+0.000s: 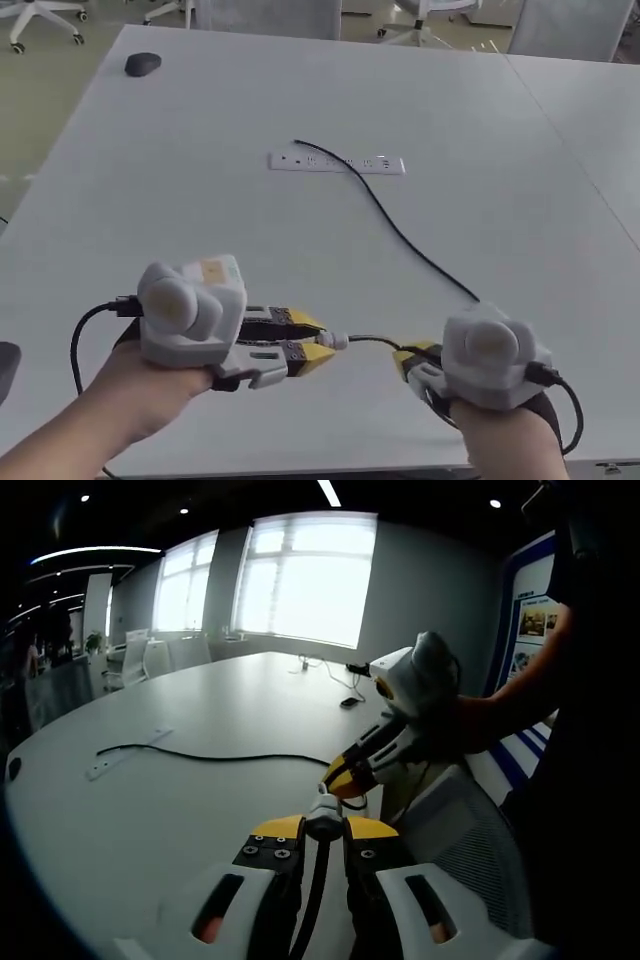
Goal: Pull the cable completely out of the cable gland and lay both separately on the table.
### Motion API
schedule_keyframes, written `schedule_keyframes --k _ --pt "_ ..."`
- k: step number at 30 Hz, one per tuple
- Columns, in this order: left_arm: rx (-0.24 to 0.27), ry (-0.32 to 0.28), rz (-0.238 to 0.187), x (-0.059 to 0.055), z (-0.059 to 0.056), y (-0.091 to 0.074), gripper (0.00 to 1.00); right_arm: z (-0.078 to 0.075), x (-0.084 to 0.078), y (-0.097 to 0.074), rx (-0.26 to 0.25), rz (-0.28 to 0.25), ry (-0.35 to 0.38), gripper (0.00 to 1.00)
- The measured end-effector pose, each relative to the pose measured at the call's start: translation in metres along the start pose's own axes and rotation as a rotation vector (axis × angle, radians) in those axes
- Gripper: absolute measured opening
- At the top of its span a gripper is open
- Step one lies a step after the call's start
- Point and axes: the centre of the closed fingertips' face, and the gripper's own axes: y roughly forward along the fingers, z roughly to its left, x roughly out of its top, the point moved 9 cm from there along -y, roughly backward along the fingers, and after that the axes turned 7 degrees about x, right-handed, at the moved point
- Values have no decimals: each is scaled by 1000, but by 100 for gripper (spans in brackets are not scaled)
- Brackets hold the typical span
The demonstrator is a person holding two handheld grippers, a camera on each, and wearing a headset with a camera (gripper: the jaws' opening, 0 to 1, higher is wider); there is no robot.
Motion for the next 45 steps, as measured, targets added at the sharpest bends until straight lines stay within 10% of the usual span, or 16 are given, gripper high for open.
schedule_keyframes --k 5,18,31,39,45 --pt "-1 8 7 -1 -2 2 15 2 -7 5 4 -3 98 0" --pt "2 9 12 -1 -2 4 15 2 -11 -1 12 -9 69 0" --pt "19 6 -3 6 6 0 15 9 20 -30 87 -61 -259 12" --pt "16 13 11 4 5 0 15 50 47 -31 153 -55 -622 13" --pt "17 15 12 4 4 1 15 67 51 -21 169 -18 -704 8"
